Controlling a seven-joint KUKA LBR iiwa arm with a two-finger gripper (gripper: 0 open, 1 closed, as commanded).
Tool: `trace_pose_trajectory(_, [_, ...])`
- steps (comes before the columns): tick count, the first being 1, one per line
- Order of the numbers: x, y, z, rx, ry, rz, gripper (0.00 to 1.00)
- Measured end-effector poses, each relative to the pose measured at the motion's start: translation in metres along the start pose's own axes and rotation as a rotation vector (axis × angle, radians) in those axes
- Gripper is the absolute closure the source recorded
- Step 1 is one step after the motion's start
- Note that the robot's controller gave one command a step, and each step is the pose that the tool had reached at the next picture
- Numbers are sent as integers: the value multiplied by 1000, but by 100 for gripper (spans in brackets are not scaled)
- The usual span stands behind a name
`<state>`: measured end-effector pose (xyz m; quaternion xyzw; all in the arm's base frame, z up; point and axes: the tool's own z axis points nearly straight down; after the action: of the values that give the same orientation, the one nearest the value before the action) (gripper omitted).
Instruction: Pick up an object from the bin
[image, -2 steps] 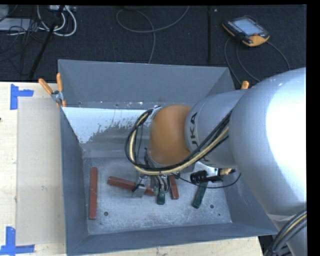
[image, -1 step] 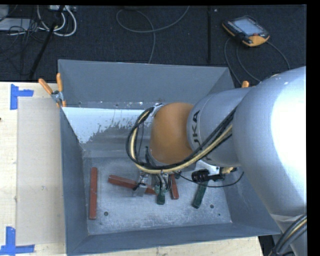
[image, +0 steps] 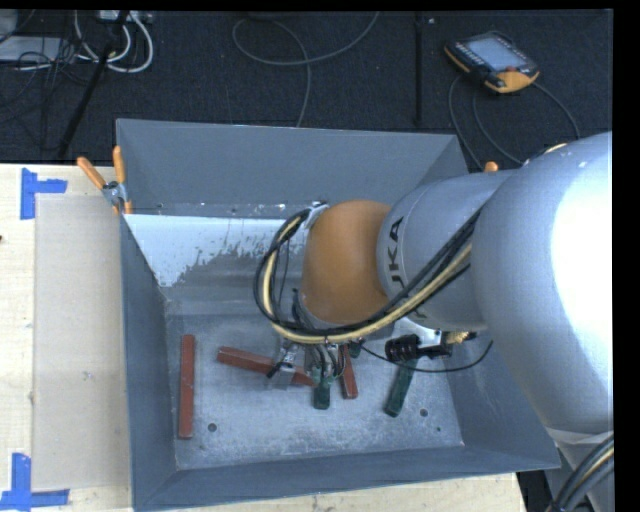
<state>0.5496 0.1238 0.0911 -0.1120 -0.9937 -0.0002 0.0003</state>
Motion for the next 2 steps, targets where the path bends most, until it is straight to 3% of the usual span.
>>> trace_pose_trajectory(2, [2, -1, -23, 4, 8, 0, 100])
